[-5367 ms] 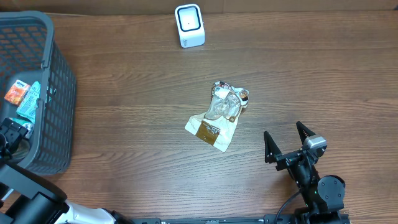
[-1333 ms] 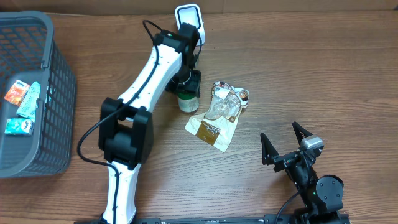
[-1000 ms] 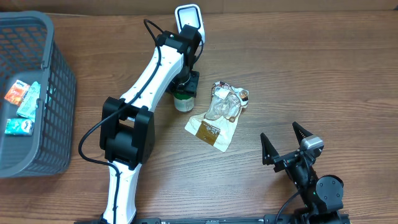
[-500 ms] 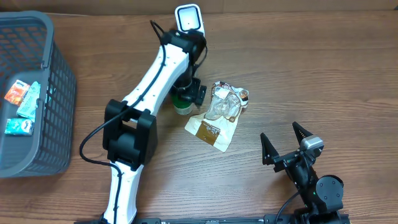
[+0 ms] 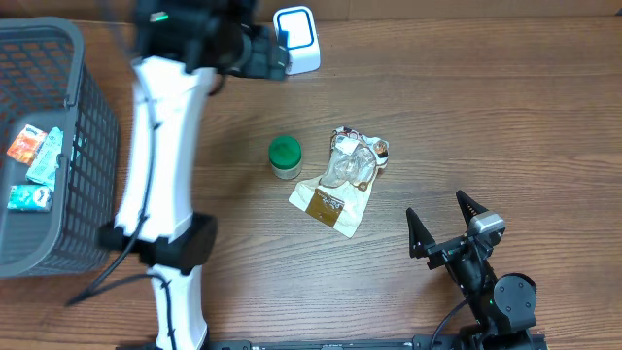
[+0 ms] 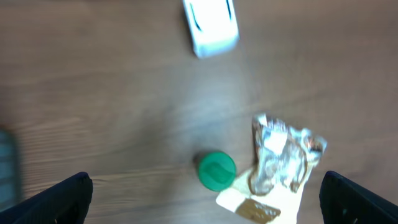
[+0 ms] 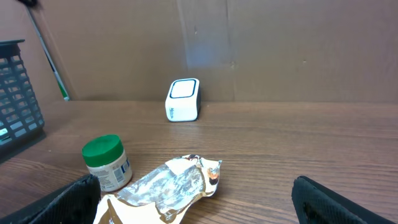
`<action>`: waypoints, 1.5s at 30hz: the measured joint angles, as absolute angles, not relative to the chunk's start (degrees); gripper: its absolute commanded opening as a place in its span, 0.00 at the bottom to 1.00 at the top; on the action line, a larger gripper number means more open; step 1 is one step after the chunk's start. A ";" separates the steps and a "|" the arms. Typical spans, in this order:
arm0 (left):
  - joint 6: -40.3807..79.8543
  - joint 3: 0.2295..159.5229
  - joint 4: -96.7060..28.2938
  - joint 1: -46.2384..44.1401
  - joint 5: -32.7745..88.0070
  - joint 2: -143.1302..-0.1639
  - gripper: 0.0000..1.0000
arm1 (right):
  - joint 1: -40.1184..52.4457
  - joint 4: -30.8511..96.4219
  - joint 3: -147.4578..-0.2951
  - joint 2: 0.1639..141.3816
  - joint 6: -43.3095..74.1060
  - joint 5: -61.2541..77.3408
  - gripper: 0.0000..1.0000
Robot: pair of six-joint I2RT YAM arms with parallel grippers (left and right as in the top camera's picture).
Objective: Scan the item barcode
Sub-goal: 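Set the jar down beside the bag and release it, then reach into the basket and grasp the mint-green wipes pack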
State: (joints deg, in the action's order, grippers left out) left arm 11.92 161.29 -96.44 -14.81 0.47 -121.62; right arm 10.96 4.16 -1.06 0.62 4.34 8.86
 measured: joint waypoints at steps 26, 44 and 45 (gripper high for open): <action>14.50 145.45 -92.51 43.18 3.44 -110.93 0.98 | 10.96 4.19 -1.06 0.62 4.32 8.84 1.00; -0.60 132.38 -79.99 39.51 4.01 -127.04 0.84 | 10.96 4.16 -1.06 0.62 4.34 8.82 1.00; -0.86 132.33 -79.59 39.05 3.90 -127.31 0.84 | 10.96 4.16 -1.06 0.62 4.34 8.84 1.00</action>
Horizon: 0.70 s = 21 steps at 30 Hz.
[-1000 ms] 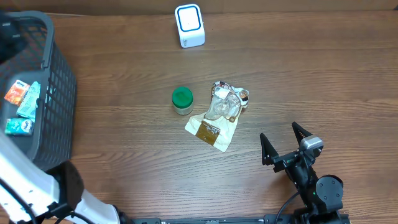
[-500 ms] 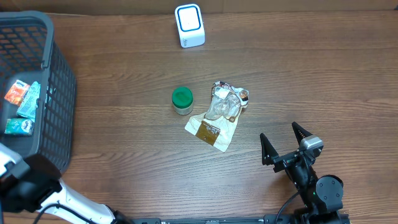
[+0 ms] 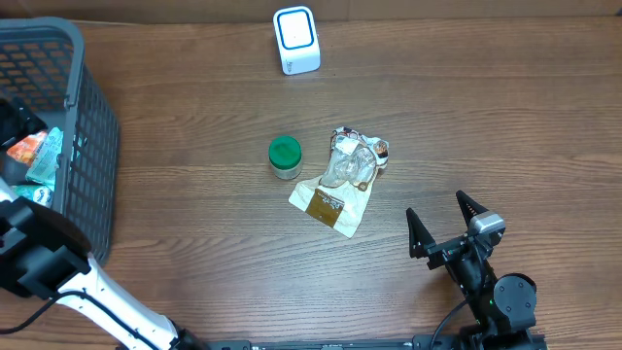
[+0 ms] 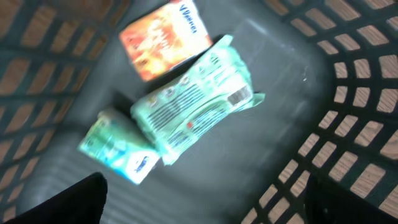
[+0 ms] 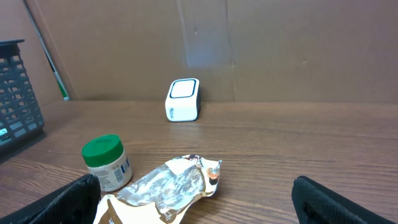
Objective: Scan the item barcode
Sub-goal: 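Reach into the basket and grasp the mint-green wipes pack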
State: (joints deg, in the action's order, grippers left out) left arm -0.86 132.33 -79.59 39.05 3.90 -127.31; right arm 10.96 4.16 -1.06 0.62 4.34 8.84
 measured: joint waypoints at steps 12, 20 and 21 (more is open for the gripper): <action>-1.91 131.50 -74.78 34.13 0.14 -132.66 0.81 | 10.96 4.19 -1.06 0.62 4.32 8.84 1.00; -3.62 126.85 -69.73 34.15 -1.78 -132.84 0.81 | 10.96 4.14 -1.06 0.62 4.34 8.82 1.00; -4.03 125.43 -68.99 34.15 -2.26 -132.84 0.81 | 10.98 4.16 -1.06 0.62 4.32 8.84 1.00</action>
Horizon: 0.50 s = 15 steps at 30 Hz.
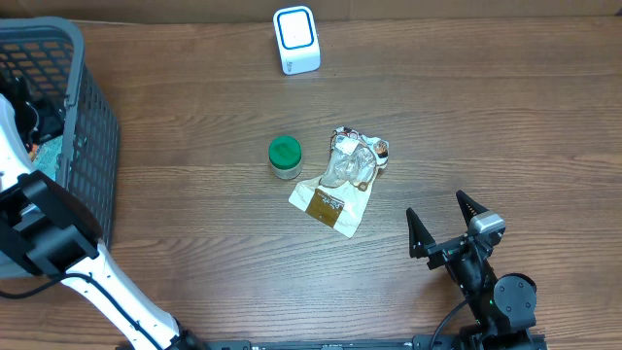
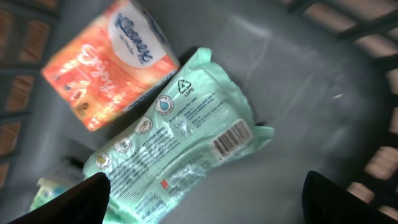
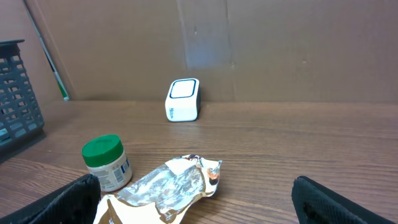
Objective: Scan the item barcode
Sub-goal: 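Reach into the basket and grasp the mint-green wipes pack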
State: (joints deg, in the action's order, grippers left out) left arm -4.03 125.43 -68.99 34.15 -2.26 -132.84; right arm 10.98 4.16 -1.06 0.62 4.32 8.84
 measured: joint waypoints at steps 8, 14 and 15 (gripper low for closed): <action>-8.12 117.32 -61.63 34.22 -4.38 -132.88 0.78 | 10.96 4.19 -1.06 0.62 4.32 8.84 1.00; -9.52 115.15 -59.55 34.48 -5.43 -132.88 0.59 | 10.96 4.19 -1.06 0.62 4.32 8.82 1.00; -9.65 115.00 -59.40 34.59 -5.67 -132.88 0.54 | 10.96 4.21 -1.06 0.62 4.32 8.84 1.00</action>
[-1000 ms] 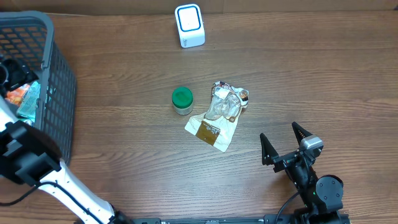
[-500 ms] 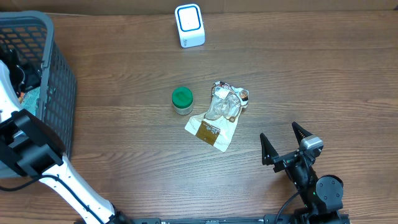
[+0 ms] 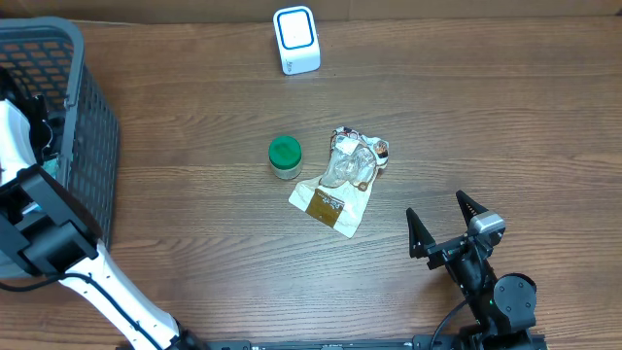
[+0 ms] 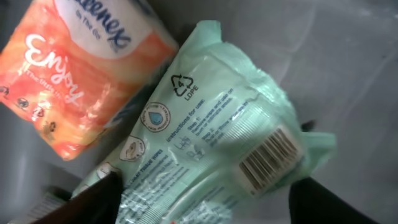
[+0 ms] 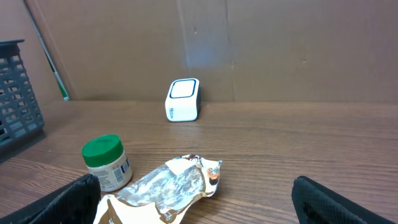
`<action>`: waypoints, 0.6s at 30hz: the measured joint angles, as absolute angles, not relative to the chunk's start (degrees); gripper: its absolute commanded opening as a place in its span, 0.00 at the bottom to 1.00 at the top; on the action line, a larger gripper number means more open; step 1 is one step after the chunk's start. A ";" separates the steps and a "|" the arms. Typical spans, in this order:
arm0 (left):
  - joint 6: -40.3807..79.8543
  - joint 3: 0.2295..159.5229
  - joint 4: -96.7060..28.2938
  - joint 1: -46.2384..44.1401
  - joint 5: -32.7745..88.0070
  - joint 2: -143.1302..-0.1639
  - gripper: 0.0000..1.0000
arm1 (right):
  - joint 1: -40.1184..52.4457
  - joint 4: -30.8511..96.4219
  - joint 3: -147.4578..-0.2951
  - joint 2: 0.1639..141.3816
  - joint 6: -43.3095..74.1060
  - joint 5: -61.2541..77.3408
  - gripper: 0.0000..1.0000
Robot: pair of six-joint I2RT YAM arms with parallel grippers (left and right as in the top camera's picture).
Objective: Scan the item barcode
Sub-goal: 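Reach into the basket and grasp the mint-green wipes pack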
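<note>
A pale green tissue pack (image 4: 211,143) with a barcode (image 4: 270,155) lies in the grey basket (image 3: 83,165), beside an orange tissue pack (image 4: 68,87). My left gripper (image 4: 205,202) is open and close over the green pack, one dark finger at each side of it. From overhead the left arm (image 3: 19,146) reaches down into the basket and hides the packs. The white scanner (image 3: 296,39) stands at the table's far edge. My right gripper (image 3: 447,228) rests open near the front right, holding nothing.
A green-lidded jar (image 3: 285,157) and a crumpled foil packet (image 3: 345,180) lie mid-table, both also in the right wrist view, the jar (image 5: 106,163) left of the packet (image 5: 168,186). The basket's tall mesh walls surround the left gripper.
My left gripper has come lower over the green tissue pack, which now fills more of the wrist view and lies between the open fingers. The right arm has not moved.
My left gripper was open high above the table near the scanner, over the jar and foil packet. Then it was over the basket, looking down on the packs. It then stood nearer the green pack, and now is close over it, still open.
</note>
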State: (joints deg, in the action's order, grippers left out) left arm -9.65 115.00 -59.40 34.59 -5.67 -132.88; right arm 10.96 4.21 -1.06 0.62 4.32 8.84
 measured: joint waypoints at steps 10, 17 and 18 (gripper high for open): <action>-9.56 111.77 -58.22 35.14 -7.16 -131.63 0.11 | 10.96 4.16 -1.06 0.62 4.34 8.84 1.00; -7.35 110.98 -58.37 35.09 -7.11 -130.93 0.04 | 10.96 4.19 -1.06 0.62 4.34 8.84 1.00; -6.90 110.98 -58.63 35.07 -7.11 -130.93 0.04 | 10.96 4.16 -1.06 0.62 4.32 8.82 1.00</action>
State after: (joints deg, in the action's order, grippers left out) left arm -6.90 110.98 -58.63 35.07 -7.11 -130.93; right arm 10.96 4.16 -1.06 0.62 4.32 8.82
